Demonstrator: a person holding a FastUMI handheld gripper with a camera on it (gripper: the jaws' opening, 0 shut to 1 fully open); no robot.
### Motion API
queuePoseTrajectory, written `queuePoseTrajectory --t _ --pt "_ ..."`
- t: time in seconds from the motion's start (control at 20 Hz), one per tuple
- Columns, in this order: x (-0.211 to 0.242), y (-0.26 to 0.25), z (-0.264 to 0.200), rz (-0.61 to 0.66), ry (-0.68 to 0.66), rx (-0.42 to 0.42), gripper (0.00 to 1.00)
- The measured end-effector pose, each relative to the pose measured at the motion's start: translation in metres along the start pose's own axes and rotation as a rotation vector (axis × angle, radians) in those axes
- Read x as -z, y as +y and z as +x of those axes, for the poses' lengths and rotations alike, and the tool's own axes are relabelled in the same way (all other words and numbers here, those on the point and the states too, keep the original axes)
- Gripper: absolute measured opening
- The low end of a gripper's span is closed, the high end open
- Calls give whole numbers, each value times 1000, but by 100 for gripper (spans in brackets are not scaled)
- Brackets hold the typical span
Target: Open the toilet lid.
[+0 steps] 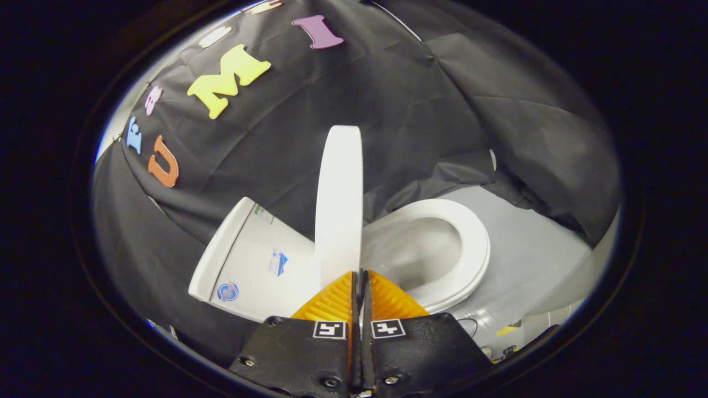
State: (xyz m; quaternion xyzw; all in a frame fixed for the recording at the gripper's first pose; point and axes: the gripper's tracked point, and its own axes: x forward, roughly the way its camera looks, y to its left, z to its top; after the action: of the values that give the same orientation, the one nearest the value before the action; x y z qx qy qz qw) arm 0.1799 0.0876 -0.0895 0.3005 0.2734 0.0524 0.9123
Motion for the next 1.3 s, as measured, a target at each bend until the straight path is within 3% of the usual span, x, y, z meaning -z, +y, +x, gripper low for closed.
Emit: queuePoseTrajectory --t 1.3 --pt "19 114 -2 -329 -53 84 8"
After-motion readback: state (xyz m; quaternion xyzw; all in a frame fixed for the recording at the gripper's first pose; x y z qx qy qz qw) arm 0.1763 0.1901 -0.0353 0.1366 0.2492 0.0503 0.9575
